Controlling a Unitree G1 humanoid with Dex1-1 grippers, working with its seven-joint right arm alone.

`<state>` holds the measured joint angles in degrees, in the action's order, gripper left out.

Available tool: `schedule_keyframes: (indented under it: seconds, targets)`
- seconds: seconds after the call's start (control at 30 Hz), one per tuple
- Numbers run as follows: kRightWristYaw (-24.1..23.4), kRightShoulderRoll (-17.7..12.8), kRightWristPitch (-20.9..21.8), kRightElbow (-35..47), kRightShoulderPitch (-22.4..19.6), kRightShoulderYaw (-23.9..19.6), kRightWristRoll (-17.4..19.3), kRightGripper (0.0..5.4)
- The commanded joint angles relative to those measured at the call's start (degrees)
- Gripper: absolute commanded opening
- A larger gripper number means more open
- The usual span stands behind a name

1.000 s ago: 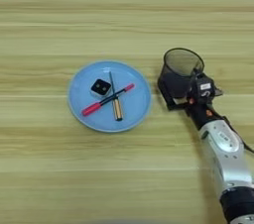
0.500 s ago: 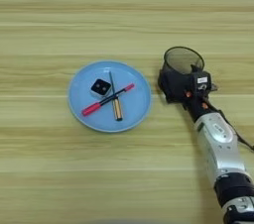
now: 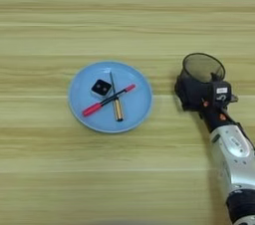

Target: Move the objects on the table

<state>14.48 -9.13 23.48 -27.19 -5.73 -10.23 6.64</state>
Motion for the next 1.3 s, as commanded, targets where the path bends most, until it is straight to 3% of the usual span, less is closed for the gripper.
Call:
schedule_keyframes:
  seconds: [0.03, 0.13, 0.23, 0.53, 1.3]
  targets:
    - [-0.82, -2.66, 0.61, -0.11, -0.71, -1.86, 0.39, 4.7]
    - [-1.06, -2.84, 0.97, -1.2, -0.68, -2.13, 0.33, 4.7]
    - [-1.49, -2.86, 1.43, -1.89, -0.93, -2.01, -0.06, 5.36]
    - [-1.56, -2.54, 1.11, 1.17, 0.64, -0.99, -0.76, 5.36]
    - [-0.9, -2.06, -6.63, 23.49, 13.49, -0.31, 0.75, 5.36]
